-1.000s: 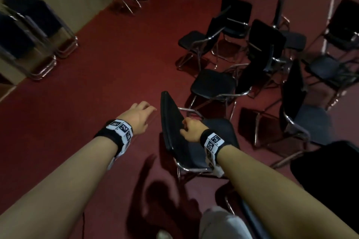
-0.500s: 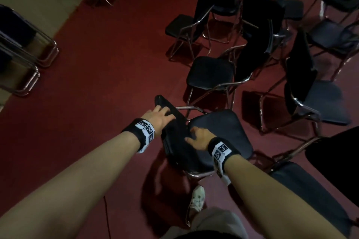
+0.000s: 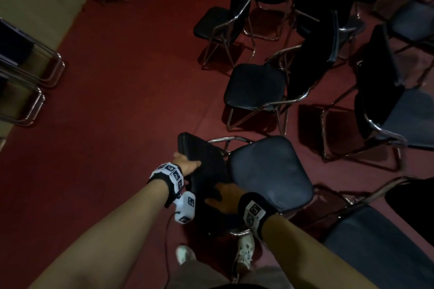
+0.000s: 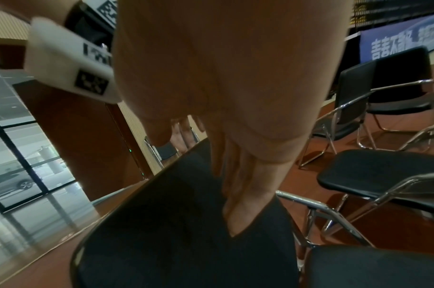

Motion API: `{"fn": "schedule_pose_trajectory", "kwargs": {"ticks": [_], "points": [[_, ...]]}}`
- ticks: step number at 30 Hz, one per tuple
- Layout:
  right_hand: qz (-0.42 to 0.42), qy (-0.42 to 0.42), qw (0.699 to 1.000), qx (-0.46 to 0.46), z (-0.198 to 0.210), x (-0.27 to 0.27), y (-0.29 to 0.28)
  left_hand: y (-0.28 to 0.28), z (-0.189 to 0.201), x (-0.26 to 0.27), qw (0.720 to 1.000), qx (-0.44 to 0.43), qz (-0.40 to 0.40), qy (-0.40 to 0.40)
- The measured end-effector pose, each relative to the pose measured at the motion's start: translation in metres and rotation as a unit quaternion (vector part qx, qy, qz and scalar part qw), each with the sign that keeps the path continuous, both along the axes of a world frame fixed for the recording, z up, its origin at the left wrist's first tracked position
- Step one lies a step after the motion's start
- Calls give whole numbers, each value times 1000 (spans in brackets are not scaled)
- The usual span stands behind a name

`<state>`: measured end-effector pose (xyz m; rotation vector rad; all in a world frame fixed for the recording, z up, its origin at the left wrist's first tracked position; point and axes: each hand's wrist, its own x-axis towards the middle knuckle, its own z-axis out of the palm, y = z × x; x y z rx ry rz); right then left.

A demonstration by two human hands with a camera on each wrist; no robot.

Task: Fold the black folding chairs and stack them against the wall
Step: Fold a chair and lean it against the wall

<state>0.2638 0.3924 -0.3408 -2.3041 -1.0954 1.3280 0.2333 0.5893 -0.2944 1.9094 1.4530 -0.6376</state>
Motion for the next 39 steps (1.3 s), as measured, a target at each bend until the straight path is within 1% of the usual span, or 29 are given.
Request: {"fn": "schedule_pose_trajectory", "kwargs": {"ticks": [1,3,4,6,9,11,12,15,18,19,20,21,22,24,25,27,29,30,33,37,39], "points": [[1,5,1000,-4,-1,1,0,1,-6,2,1000,-10,14,0],[-1,13,1000,-18,-3,1,2,8,-20,4,1000,-20,15,17],[-4,17,999,-26,-3,0,4,8,-21,5,999,-30,5,24],[-5,21,999,-36,-3,-5,8,14,-26,6,999,-42,11,2],[-1,12,998,-62,-1,-13,20,9,-12,11,997,-65,14,-42],[1,-1,996,-93,1,-20,30,3,-7,17,992,-103,24,-69],[-10,-18,994,-105,2,-23,36,3,-12,20,989,-125,30,-79],[-86,-92,984,-127,4,-22,43,5,-25,27,976,-177,24,-126],[-145,-103,977,-119,10,-11,33,-4,-2,27,966,-196,-5,-168],[-155,-112,974,-119,13,-8,30,-2,0,25,959,-214,-9,-184],[-164,-124,971,-119,15,-5,26,0,4,22,952,-239,-37,-189],[-170,-135,969,-121,15,-2,24,3,5,21,949,-242,-70,-190],[-173,-143,967,-122,16,1,22,7,9,19,952,-222,-93,-190],[-170,-148,966,-124,17,7,21,15,22,13,959,-144,-149,-196],[-169,-149,966,-123,18,10,20,20,26,8,955,-118,-183,-199],[-169,-152,965,-128,19,13,18,35,32,-4,949,-102,-238,-179],[-169,-152,965,-133,21,10,18,56,26,-15,951,-103,-248,-151],[-167,-156,964,-135,22,7,21,68,24,-23,951,-101,-250,-152],[-164,-163,963,-137,25,-1,23,94,17,-46,959,-95,-222,-146],[-146,-177,965,-126,31,-12,32,118,-2,-83,962,-106,-242,-69],[-131,-192,966,-112,37,-16,37,128,-13,-97,963,-107,-241,-53]]}}
